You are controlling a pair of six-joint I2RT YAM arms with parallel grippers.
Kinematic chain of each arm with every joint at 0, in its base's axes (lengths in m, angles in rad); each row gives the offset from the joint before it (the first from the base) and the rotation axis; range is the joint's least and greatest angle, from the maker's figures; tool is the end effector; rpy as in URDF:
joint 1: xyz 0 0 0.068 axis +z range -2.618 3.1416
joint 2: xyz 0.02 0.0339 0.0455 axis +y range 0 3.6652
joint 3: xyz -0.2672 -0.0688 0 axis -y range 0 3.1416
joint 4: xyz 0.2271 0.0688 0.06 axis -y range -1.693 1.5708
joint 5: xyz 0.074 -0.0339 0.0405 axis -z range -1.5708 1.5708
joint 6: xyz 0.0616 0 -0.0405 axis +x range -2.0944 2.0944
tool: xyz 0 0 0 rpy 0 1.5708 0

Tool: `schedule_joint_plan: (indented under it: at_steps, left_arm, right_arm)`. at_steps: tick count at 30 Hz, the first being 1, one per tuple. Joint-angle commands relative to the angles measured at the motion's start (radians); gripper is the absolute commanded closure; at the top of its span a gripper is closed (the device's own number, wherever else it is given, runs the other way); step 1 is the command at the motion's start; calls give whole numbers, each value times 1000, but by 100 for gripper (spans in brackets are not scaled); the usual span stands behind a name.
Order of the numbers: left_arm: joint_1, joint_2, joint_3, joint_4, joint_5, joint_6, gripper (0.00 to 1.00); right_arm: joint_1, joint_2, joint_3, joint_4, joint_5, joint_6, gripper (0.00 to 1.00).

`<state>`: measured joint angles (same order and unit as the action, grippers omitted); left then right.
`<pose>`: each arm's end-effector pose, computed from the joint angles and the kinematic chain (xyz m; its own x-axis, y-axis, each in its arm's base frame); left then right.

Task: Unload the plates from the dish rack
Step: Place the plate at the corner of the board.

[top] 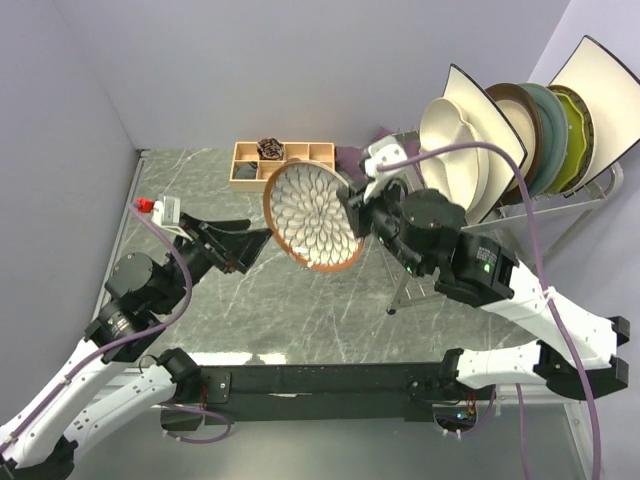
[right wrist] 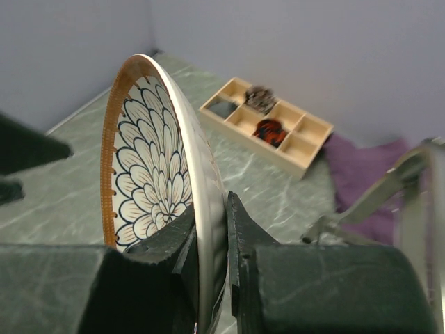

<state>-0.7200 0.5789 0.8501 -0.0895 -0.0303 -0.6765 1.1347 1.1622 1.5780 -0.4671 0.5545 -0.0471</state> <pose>0.1008 -0.0859 0.4028 -0.2927 -0.5757 -0.7635 0.5815 0.5267 -0.6200 0.1238 0.1889 0.4988 0.0042 -0.0858 -0.9963 -0.5489 0.8326 -0.0740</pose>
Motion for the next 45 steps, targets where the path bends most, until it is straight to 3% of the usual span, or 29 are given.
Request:
schedule_joint_plan:
  at_steps: [1, 7, 20, 31, 37, 40, 42, 45]
  left_arm:
    - [5, -14, -29, -25, -23, -24, 11]
    - [5, -5, -59, -50, -17, -41, 16]
    - [5, -65, -163, -9, 69, -86, 43]
    - [5, -105, -223, 69, 162, -140, 45]
    - [5, -114, -240, 83, 199, -158, 68]
    - [5, -109, -240, 114, 231, -173, 83]
    - [5, -108, -240, 103, 236, -182, 99]
    - [5, -122, -244, 93, 230, -204, 99]
  right_arm:
    - [5, -107, -65, 200, -105, 162, 100]
    - [5, -125, -119, 214, -160, 205, 100]
    - [5, -183, -219, 263, -215, 237, 100]
    - [5, -206, -274, 301, -271, 276, 100]
    - [4, -210, -303, 315, -275, 291, 100]
    - [4, -229, -332, 332, -269, 302, 100]
    - [4, -242, -357, 341, -249, 305, 100]
    - [2, -259, -384, 347, -205, 302, 100]
